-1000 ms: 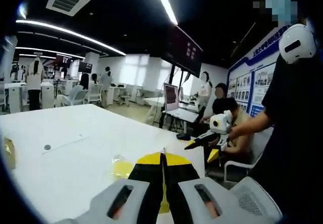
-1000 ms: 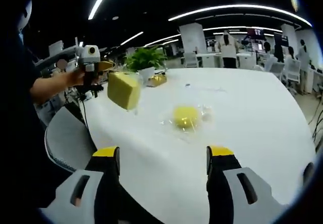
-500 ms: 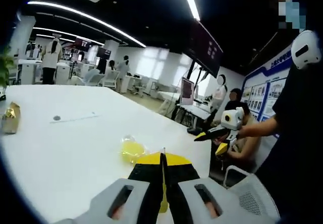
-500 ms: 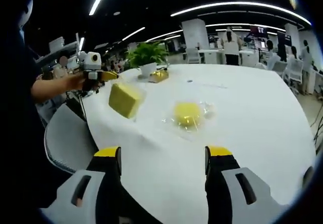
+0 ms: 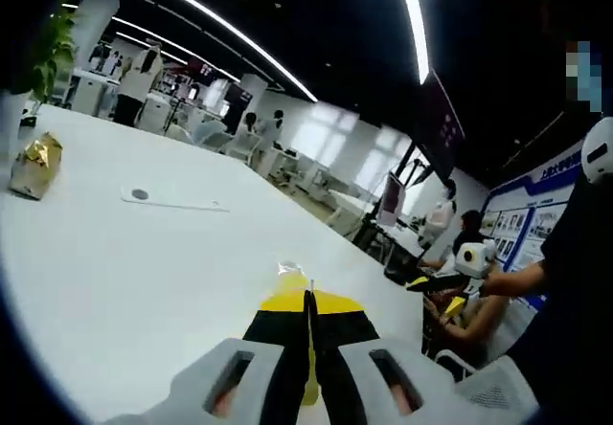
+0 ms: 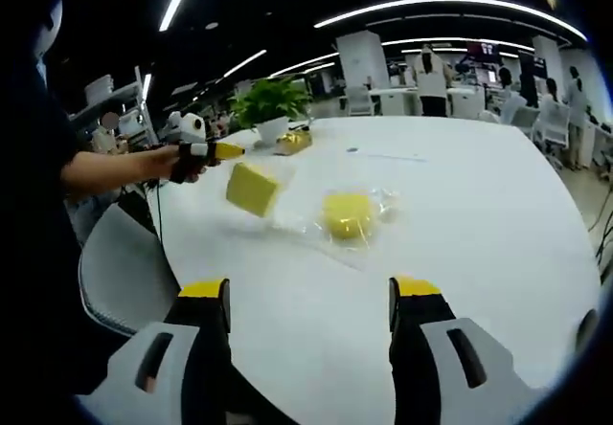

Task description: Compare the silicone blocks by pressing each to a similar depth, holding the contact briefly, and releasing to observe deformation and rebound differences across the visible hardness samples.

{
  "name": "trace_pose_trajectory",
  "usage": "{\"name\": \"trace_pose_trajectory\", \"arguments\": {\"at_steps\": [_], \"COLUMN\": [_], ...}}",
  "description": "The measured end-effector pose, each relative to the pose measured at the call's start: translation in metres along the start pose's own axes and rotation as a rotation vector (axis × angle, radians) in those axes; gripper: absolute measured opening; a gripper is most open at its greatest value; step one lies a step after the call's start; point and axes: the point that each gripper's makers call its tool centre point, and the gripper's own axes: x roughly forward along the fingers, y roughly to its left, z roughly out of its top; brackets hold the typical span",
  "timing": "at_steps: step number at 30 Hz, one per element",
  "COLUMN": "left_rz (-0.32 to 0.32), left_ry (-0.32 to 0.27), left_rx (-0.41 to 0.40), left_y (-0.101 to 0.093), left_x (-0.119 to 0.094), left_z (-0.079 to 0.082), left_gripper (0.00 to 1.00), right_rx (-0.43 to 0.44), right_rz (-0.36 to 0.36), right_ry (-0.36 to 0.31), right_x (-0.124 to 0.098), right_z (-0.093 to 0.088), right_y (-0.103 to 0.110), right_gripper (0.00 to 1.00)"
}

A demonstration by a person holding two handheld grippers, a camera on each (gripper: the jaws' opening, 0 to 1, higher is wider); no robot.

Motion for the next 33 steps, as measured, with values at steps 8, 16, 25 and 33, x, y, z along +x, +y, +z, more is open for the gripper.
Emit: {"name": "trace_pose_trajectory", "arguments": {"at_steps": [8,16,25,33], "left_rz": [0.103,0.104,0.143,0.196], "left_ry": [-0.001,0.129,0.173,0.161], "left_rx": [-0.048,0.025,0.025,0.022], "left_y": [0.057,0.072,0.088,0.108], "left_x": [0.015,0.027,0.030,0.023], "left_z": [0.003,-0.022,-0.036,-0.035], "left_gripper": [0.00,0.00,0.00,0.00], "right_rx": [0.011,0.031,0.053,0.056], "right_rz": [0.009,0.007,-0.005,-0.013], "right_ry": [0.004,0.008,0.015,0.010], "right_x": [0.002,-0.001,-0.005,-0.008], "right_z": [0.000,-0.005,-0.007,-0.006], "right_y": [0.007,0.015,0.017,0.019], "right_gripper": [0.62,0.61,0.60,0.59]}}
